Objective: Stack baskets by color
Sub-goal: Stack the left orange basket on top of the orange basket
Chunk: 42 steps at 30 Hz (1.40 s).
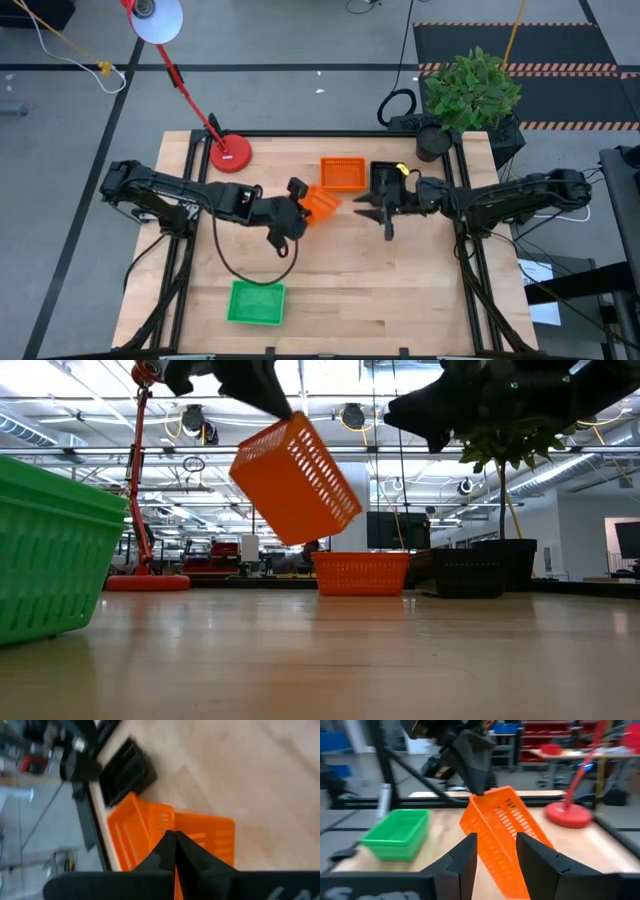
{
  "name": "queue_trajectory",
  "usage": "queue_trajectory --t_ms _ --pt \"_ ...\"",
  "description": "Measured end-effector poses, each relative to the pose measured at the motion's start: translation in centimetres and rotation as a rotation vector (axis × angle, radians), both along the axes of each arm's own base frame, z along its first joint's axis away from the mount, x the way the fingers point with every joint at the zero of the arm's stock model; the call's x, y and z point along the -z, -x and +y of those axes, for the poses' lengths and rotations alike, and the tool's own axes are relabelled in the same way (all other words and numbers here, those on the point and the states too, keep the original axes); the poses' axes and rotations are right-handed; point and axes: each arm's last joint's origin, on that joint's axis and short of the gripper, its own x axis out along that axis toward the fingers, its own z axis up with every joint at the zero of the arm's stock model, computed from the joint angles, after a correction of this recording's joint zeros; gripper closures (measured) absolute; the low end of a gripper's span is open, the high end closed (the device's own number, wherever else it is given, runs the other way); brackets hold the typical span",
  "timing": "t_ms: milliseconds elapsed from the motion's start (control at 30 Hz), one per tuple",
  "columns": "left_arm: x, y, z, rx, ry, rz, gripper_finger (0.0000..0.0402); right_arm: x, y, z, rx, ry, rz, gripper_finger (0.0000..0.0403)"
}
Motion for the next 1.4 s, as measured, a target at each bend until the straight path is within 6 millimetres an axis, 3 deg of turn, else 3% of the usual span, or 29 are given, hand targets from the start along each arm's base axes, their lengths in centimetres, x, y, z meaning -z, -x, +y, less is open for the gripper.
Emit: queue_trajectory --t_ms 267,733,867,1033,1100,1233,1400 --pt "-0.9 -0.8 -1.0 0.191 0.035 -0.098 0.04 1.1 -2.2 0.3 -0.131 -0.024 0.096 0.0273" --pt "-0.1 -0.9 -1.0 0.247 0.013 -0.107 0.0401 2.5 -4.4 0.5 -0.259 -0.064 0.185 0.0275" --pt "-0.1 -0.9 -1.0 0.248 0.011 -0.106 0.0401 2.9 -4.6 0.2 -0.261 -0.069 0.193 0.0308" --pt "-0.1 -0.9 -1.0 0.237 -0.004 -0.109 0.0401 2.9 -4.6 0.0 -0.287 -0.063 0.189 0.0384" --pt "-0.1 -0.9 -0.9 0.206 -0.013 -0.112 0.04 2.9 -4.6 0.1 -0.287 -0.053 0.188 0.0393" --pt "-0.2 -1.1 -0.5 0.091 -0.009 -0.145 0.0372 2.8 -4.6 0.0 -0.274 -0.054 0.186 0.0385" --pt "-0.4 -1.1 -0.1 -0.068 -0.04 -0.188 0.0295 2.1 -4.3 -0.2 -0.256 -0.03 0.164 0.0396"
